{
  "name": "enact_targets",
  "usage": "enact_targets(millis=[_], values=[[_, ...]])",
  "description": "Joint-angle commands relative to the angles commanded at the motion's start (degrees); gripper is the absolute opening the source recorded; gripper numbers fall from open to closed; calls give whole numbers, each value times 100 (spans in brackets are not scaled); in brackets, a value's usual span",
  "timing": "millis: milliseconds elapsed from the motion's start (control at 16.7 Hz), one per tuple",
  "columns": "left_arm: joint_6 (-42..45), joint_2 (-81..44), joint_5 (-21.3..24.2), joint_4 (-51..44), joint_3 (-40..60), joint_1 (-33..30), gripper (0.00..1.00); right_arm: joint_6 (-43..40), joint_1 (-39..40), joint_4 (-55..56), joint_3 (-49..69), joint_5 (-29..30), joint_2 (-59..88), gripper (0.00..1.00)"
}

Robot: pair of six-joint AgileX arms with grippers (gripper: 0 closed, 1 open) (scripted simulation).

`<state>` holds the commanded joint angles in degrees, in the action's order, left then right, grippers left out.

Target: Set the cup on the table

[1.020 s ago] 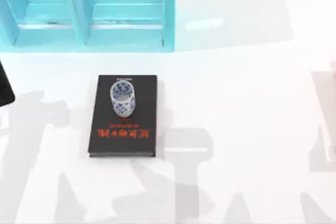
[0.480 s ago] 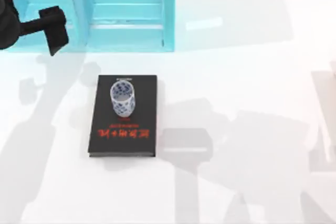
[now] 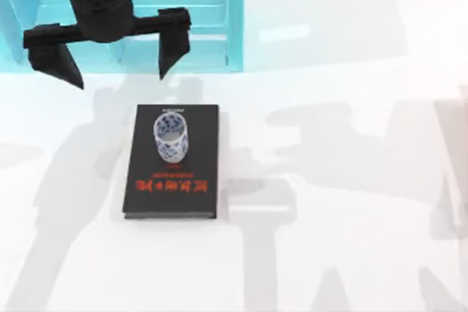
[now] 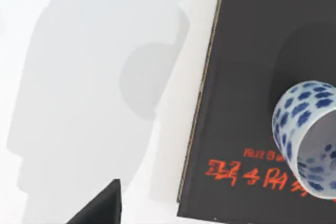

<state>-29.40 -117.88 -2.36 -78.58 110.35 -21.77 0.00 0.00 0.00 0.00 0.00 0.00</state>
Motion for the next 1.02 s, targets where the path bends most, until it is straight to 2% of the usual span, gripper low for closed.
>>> enact_targets(millis=[300,480,840,1020], values=[[91,-684,201,-625,1045,-616,100,0,0,0,0,0,0,100],[120,-904,250,-824,1338,-804,100,0,0,0,0,0,0,100],[118,-888,245,-798,1312,-780,100,0,0,0,0,0,0,100],[133,-893,249,-437,944,-788,100,0,0,0,0,0,0,100]])
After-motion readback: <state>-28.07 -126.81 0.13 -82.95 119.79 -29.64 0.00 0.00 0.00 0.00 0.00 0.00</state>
